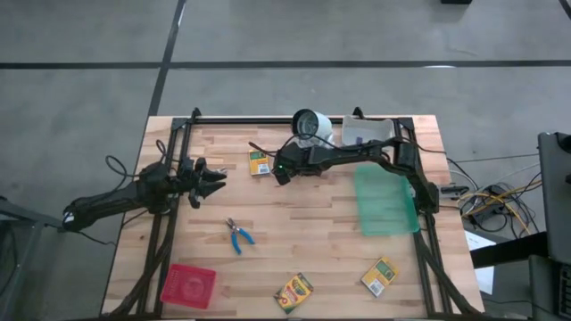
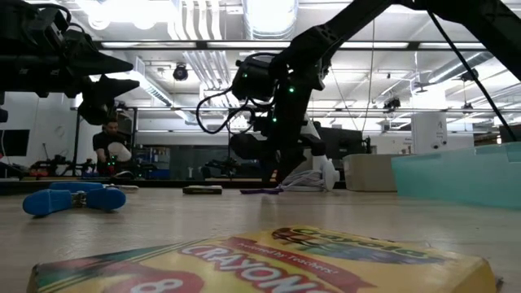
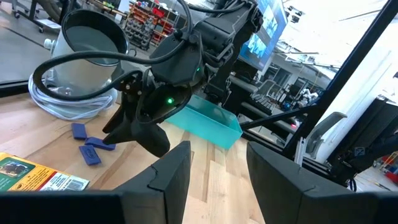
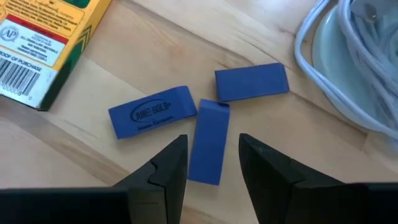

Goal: Pick & Place School Supplies
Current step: Put the blue eraser into the gray bin

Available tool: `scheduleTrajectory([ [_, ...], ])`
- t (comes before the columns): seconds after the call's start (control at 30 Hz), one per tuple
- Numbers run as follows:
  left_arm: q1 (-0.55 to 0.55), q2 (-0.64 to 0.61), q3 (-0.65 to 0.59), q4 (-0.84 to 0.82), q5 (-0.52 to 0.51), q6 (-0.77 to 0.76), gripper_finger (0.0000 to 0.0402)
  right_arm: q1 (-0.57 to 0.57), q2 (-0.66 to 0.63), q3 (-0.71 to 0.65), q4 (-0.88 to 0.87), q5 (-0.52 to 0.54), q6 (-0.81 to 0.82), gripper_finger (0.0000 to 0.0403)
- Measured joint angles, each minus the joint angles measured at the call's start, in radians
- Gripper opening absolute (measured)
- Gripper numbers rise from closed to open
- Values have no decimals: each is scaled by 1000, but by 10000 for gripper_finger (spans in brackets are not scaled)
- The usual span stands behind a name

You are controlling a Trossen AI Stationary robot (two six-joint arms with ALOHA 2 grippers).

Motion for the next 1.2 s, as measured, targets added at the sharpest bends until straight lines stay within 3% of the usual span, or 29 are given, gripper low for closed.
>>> scheduleTrajectory([
  [0.9,0,0,0,0,0,0,163,0,1,-84,107,-6,26,136],
  [1.2,0,0,0,0,0,0,163,0,1,-84,109,-11,22,100],
])
